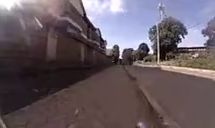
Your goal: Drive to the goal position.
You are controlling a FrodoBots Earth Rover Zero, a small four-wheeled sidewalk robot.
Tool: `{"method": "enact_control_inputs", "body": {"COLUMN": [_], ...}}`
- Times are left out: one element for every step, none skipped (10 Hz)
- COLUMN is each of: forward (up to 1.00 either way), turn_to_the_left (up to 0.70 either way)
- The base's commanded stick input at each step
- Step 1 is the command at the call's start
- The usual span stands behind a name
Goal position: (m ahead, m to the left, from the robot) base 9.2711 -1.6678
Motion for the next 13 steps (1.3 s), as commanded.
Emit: {"method": "enact_control_inputs", "body": {"forward": [1.00,1.00,1.00,1.00,1.00,1.00,1.00,1.00,1.00,1.00,1.00,1.00,1.00], "turn_to_the_left": [-0.37,-0.40,-0.37,0.00,0.00,0.00,0.00,0.00,0.00,0.00,0.00,0.00,0.00]}}
